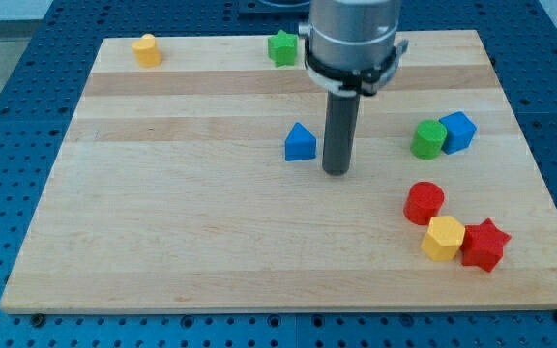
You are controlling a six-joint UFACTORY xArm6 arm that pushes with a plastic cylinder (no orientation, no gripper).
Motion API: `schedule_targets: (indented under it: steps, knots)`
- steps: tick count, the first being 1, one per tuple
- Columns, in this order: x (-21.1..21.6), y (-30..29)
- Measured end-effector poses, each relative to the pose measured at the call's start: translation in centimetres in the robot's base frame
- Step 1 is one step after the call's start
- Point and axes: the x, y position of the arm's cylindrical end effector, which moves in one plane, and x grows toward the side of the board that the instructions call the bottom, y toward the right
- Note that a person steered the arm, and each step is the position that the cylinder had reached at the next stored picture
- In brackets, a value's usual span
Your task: Slide the yellow hexagon along with red circle up a bit
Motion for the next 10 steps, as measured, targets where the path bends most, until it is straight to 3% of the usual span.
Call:
schedule_targets:
  steps: [3,4,7,10]
  knots:
    - [11.1,0.7]
    - [13.0,3.8]
    - [14.0,9.6]
    - [10.4,10.0]
